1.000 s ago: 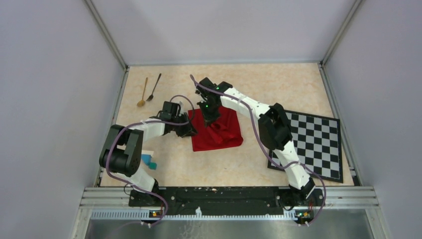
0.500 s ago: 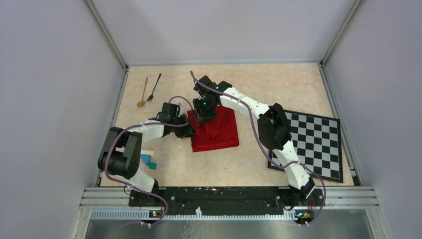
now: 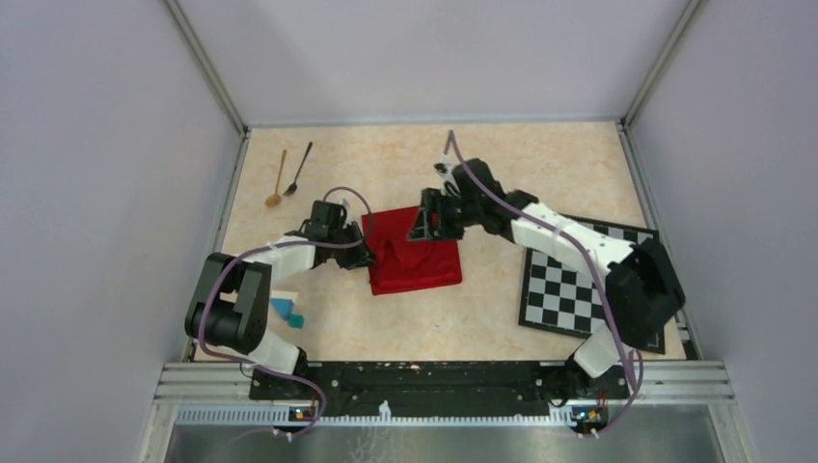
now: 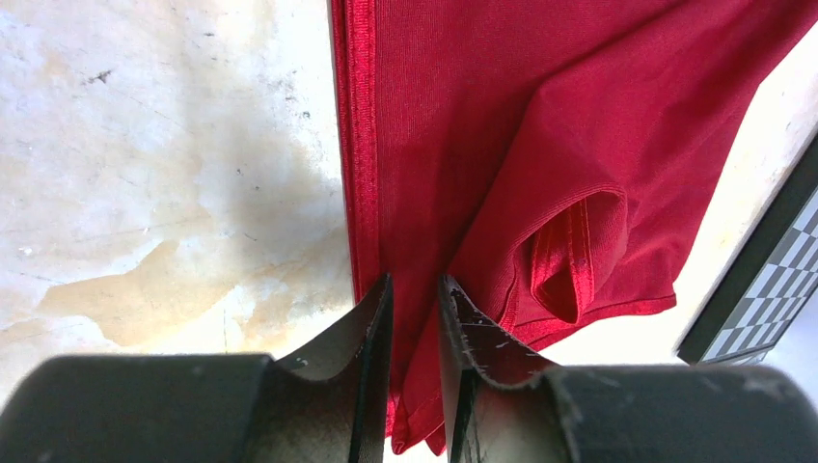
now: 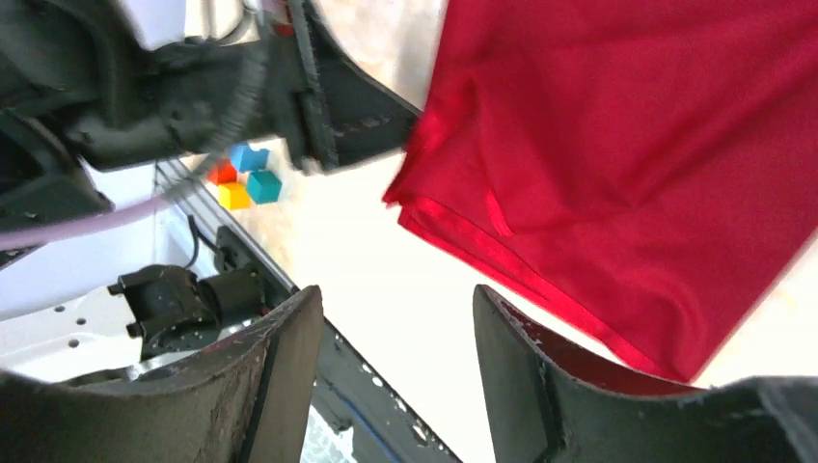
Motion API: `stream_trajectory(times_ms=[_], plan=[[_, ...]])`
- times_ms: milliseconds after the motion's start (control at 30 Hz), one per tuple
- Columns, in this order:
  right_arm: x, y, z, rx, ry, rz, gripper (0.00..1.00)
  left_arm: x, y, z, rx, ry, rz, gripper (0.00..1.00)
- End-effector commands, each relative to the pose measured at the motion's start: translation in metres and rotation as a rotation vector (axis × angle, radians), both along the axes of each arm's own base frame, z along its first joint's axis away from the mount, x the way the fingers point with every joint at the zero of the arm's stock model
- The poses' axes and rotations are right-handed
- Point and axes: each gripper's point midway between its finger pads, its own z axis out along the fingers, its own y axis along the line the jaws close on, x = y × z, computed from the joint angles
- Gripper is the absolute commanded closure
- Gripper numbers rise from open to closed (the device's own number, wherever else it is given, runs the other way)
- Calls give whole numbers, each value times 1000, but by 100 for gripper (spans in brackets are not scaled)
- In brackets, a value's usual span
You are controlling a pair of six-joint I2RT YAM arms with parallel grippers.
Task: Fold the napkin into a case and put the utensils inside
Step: Fold the rectangle-folded napkin at the center of the board.
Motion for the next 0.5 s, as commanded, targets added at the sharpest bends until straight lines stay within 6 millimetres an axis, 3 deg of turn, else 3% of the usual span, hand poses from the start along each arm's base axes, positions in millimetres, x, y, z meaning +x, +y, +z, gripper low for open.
stream_trajectory(times_ms=[0, 267, 467], plan=[[2, 2, -13, 369, 126, -152, 42, 3, 0, 9, 1, -45, -8, 72], [6, -7, -81, 305, 236, -302, 43, 1, 2, 10, 6, -48, -8, 73], [15, -4, -107, 310, 286, -370, 50, 1, 0, 14, -3, -54, -15, 74]])
